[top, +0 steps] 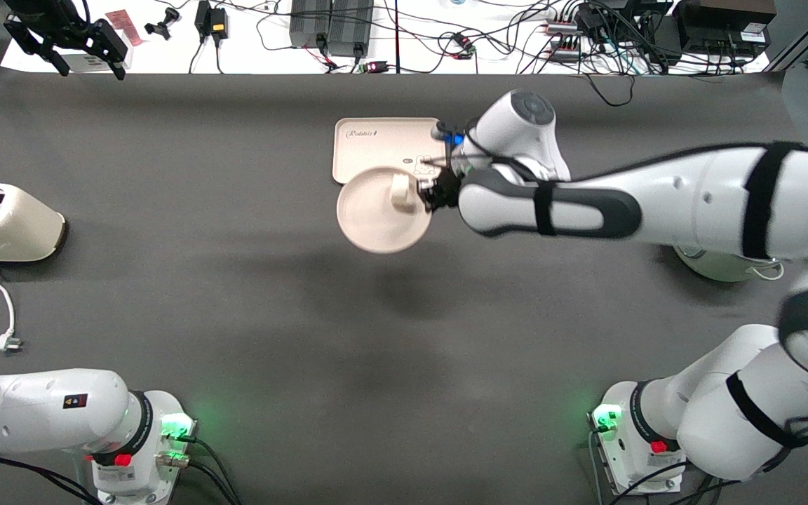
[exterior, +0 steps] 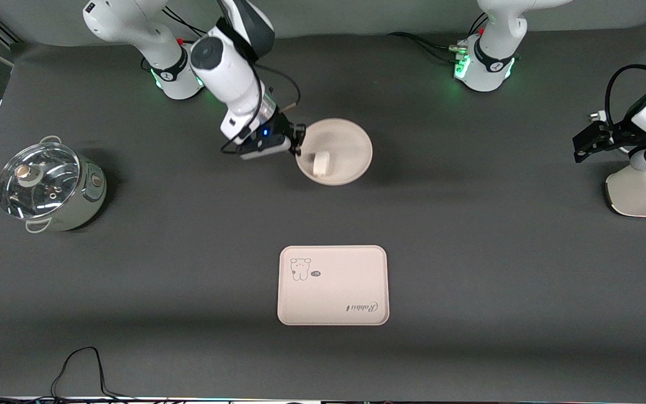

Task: Place bun in plate and plate on tray
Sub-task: 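Carry the plate with the right gripper onto the cream tray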

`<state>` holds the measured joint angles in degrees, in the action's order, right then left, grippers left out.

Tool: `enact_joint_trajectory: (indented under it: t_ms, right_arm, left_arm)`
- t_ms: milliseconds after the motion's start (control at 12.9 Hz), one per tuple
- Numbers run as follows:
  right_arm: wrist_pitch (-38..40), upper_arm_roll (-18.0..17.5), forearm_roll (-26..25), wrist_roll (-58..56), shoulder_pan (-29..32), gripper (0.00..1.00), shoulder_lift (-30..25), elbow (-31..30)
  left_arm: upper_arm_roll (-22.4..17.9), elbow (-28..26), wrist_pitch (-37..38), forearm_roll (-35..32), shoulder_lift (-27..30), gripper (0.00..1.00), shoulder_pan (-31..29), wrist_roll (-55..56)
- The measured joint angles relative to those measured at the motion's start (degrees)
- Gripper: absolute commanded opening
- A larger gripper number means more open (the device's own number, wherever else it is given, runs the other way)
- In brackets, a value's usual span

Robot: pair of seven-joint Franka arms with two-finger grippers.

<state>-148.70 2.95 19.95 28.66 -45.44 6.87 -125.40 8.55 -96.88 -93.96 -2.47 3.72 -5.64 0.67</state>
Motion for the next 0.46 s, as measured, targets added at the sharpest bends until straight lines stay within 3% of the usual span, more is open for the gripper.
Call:
enact_joint_trajectory:
  t_ms: [155, 464]
  right_arm:
    - [0.5, 0.0, 0.0, -0.3, 3.4, 0.0, 8.9, 11.0]
    - [8.8, 0.1, 0.0, -0.3, 9.8, 0.0, 25.6, 37.1]
  left_arm:
    - [0.0, 0.0, 0.0, 0.0, 0.0, 1.0, 0.0, 0.0]
    - [0.0, 0.0, 0.0, 0.1, 0.0, 1.0, 0.0, 0.0]
